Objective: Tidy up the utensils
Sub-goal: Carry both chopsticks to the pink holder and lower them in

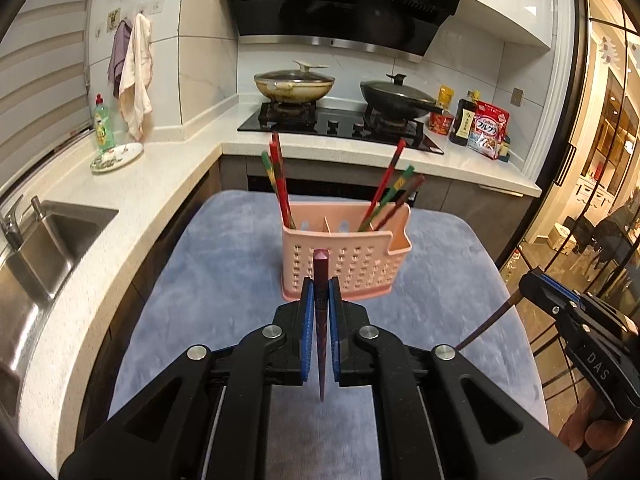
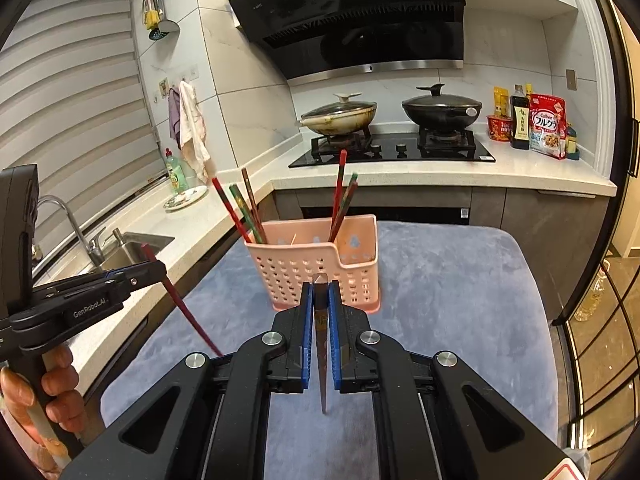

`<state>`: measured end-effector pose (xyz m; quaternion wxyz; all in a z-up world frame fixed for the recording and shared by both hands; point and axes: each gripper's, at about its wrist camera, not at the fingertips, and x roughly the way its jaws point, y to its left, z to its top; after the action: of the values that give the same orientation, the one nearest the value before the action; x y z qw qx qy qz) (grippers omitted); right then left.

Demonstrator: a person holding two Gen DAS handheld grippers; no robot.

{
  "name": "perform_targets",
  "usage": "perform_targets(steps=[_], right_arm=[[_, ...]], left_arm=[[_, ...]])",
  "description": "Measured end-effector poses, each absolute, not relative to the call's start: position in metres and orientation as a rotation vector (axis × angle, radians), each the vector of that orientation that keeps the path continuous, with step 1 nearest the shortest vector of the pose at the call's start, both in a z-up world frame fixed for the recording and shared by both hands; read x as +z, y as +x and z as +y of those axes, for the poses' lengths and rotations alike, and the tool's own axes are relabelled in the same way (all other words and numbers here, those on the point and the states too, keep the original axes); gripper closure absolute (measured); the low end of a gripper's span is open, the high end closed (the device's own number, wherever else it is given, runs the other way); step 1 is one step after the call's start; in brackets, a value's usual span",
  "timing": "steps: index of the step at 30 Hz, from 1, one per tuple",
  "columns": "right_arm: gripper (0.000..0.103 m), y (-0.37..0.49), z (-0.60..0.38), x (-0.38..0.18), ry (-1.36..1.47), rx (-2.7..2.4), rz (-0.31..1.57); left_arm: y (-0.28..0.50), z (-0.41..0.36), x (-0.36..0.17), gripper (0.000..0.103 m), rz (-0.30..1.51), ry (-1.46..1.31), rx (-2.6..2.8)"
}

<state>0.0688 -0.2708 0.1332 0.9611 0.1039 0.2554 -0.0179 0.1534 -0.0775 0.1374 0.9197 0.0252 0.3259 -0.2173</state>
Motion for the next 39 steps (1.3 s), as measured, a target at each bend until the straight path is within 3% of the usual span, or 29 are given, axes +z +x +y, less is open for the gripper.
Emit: perform_targets(steps=[20, 39], right_arm=[[0.096, 0.175, -0.310, 0.237, 0.337, 0.006, 0.297], [0.096, 0.241, -0.314, 0.161, 0.338, -0.020, 0.476]], left_arm=[[0.231, -0.095, 0.259, 0.096, 0.411, -0.045, -0.437], [0.291, -0.120, 0.185, 0.096, 0.531, 0.007, -0.400]])
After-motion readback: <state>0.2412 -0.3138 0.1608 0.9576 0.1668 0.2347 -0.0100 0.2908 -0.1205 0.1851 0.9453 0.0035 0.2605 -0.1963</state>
